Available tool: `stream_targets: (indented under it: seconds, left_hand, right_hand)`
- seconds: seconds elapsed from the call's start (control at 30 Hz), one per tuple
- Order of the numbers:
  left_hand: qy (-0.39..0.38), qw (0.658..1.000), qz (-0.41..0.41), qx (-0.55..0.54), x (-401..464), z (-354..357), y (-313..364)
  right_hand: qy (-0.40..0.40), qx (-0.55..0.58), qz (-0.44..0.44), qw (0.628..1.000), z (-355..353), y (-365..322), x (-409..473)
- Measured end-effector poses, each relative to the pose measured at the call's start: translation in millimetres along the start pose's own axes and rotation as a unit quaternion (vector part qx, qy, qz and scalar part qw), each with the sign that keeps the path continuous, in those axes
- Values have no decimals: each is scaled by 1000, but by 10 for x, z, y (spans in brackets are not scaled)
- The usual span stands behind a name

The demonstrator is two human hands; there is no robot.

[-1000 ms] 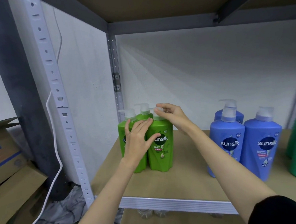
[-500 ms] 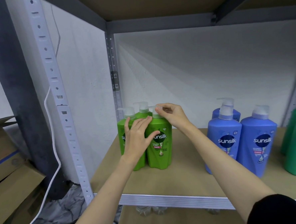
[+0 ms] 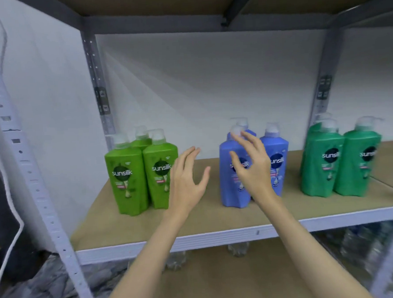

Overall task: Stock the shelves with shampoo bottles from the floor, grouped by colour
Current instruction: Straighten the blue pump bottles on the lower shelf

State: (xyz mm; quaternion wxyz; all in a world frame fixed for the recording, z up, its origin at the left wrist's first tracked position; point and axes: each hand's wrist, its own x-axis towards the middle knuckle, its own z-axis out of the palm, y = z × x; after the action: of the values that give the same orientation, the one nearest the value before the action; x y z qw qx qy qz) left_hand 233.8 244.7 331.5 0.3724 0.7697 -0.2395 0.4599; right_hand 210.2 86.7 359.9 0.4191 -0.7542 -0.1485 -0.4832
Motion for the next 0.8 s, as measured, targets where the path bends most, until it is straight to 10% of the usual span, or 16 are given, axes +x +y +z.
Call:
stream_targets:
  seconds: [0.13,0.4,0.8]
  left_hand:
    - [-47,994,-62,-70,-252,493,267]
    - [-90,972,-168,-135,-469,924,404]
    - [-106,961,-192,-167,-465,986,251]
  right_hand:
    - [50,-96,40,993,-433,468,-330]
    - [-96,-84,194,973,-701,1039,-578]
    - [-105,-66,203,971,-572,1192,-567]
